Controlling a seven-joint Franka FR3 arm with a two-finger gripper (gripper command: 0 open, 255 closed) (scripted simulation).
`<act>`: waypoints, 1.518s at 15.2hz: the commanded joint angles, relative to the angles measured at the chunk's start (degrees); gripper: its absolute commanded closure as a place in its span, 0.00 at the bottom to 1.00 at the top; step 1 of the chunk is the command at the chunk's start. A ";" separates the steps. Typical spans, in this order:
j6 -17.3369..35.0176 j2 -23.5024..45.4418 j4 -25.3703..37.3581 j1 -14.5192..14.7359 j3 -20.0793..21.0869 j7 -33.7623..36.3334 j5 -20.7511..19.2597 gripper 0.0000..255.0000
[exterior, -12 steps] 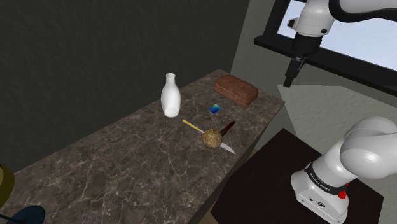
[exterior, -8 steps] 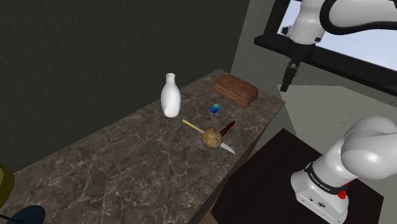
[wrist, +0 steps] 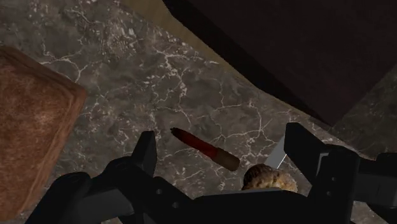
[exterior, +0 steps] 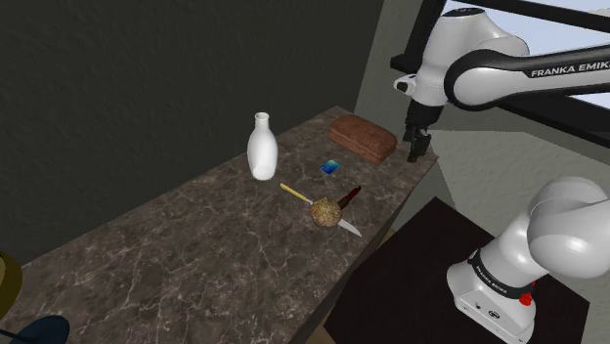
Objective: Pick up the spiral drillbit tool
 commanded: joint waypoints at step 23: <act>54.81 42.82 -2.48 7.14 -4.72 -29.11 -21.76 0.00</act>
